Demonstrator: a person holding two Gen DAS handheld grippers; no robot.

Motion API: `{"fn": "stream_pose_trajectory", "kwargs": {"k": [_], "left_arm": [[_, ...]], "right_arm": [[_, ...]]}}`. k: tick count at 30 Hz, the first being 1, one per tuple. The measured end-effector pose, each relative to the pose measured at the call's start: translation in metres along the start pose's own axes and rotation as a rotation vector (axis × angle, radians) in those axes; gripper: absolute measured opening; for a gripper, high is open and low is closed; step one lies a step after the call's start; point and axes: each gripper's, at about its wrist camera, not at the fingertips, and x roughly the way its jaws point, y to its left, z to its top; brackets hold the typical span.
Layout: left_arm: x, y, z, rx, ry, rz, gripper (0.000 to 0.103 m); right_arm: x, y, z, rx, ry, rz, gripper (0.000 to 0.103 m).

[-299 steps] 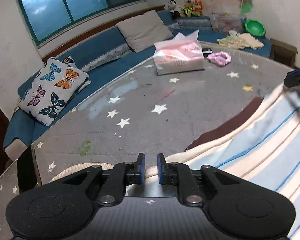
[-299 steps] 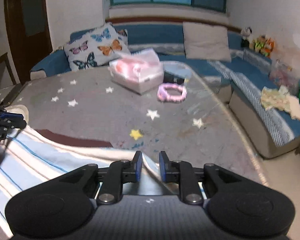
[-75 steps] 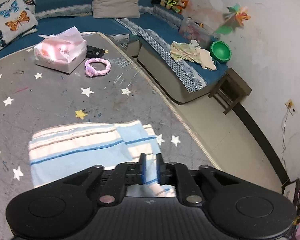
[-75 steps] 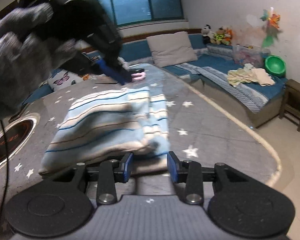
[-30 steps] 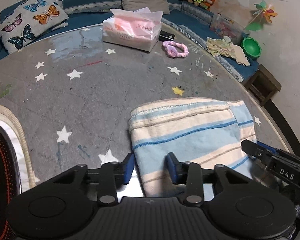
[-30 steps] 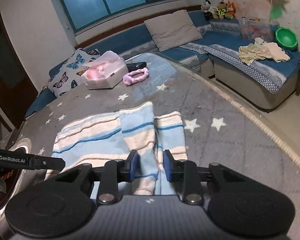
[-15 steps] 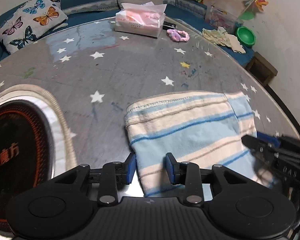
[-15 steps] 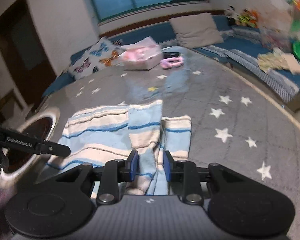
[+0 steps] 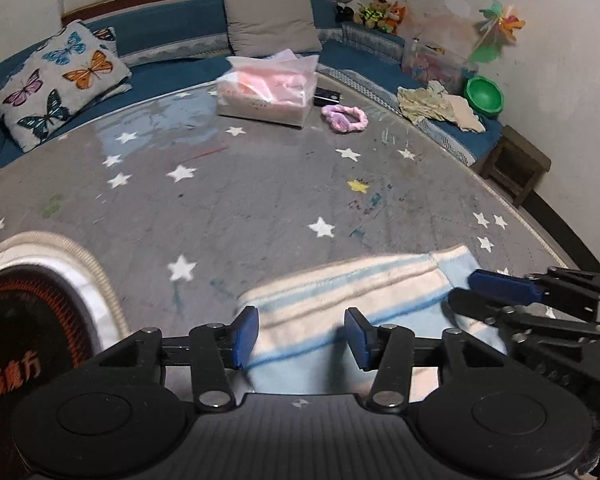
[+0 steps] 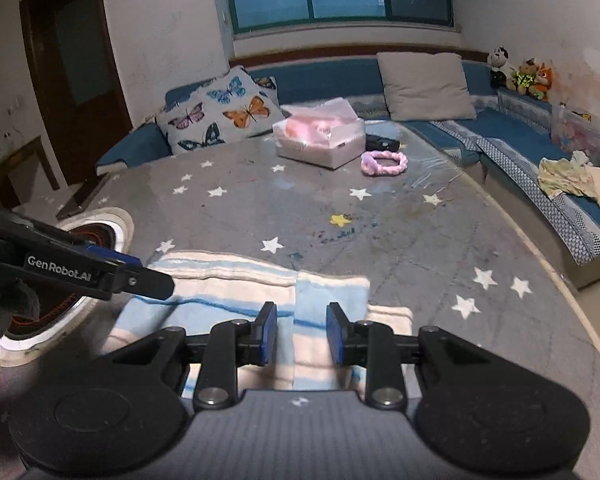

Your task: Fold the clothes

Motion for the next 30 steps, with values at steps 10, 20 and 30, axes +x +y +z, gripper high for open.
{"fn": "stream_pose_trajectory", "kwargs": {"k": [10,20,30], "left_arm": [[0.027,-0.01,0.006,0.055,0.011,0.029,0.056],[-0.001,-0.012,-0.012,0.062,-0.061,0.018,0.072],[-0.036,-0.03,-0.038,0.122,-0.184,0.01,0.103]], "right_arm": [[0.02,-0.006,-0.002,-0.001,0.049,-0.003,0.026],[-0.032,0.018,-0.026,-0.04,0.011,0.05,0.027],[-0.067,0.046,-0.062,-0.085,-0.024,0.023,0.027]]}}
